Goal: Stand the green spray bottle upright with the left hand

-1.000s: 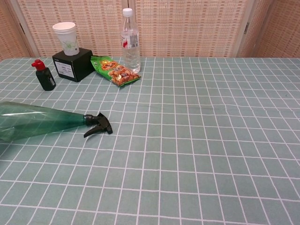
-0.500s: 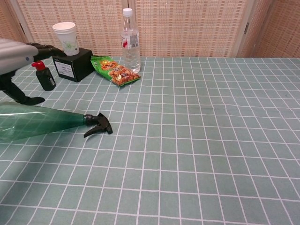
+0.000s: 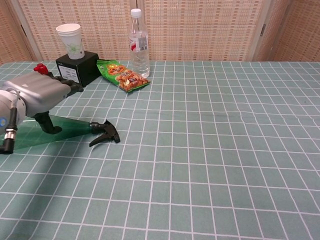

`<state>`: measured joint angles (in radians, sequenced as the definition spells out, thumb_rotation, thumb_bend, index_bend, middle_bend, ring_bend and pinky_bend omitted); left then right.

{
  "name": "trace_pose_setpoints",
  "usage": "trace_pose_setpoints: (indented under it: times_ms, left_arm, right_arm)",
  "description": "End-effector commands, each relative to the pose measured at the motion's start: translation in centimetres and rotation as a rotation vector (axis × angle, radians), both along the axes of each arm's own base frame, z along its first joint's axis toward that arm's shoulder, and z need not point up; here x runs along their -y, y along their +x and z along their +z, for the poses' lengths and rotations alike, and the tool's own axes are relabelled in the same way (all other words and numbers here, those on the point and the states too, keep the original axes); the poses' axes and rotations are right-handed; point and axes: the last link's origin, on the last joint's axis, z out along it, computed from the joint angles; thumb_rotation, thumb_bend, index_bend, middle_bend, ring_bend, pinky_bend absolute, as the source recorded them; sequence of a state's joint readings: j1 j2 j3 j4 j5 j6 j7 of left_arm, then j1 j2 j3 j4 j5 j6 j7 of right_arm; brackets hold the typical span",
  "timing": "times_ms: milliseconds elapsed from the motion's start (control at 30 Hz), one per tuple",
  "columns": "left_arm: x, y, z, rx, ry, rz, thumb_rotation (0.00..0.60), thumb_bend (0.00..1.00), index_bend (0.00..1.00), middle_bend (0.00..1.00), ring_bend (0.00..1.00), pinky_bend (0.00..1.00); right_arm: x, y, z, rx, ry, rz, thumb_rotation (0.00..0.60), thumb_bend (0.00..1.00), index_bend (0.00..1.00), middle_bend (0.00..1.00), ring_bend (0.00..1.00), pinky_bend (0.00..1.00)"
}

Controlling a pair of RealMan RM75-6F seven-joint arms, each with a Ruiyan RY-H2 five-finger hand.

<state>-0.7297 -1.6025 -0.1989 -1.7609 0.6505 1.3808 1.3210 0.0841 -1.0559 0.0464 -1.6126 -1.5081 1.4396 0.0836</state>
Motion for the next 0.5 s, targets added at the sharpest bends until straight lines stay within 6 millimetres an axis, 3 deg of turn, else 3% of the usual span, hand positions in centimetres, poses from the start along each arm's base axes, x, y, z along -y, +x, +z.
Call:
trace_pose_setpoints:
  times_ms: [33,300,500]
  left_arm:
    - [-0.3,0.0,-0.1,-0.026,0.006,0.003,0.6,0.26,0.0,0.0,0.0,0.13]
    - [-0.1,-1.5,-0.6,-0.076,-0.016,0.134,0.6,0.26,0.0,0.0,0.0,0.12]
    - [-0.2,-0.6,-1.0,-0.089,-0.026,0.215,0.6,0.26,0.0,0.0,0.0,0.12]
  right_arm:
    - [0.0,0.0,0.0,0.0,0.002,0.0,0.6,0.06,0.13,0.06,0.0,0.0]
    - [0.1,0.0,-0.1,-0.008,0.002,0.001,0.6,0.06,0.13,0.06,0.0,0.0]
    - [0.1,0.1,-0.1,-0.006,0.0,0.001,0.6,0.06,0.13,0.06,0.0,0.0]
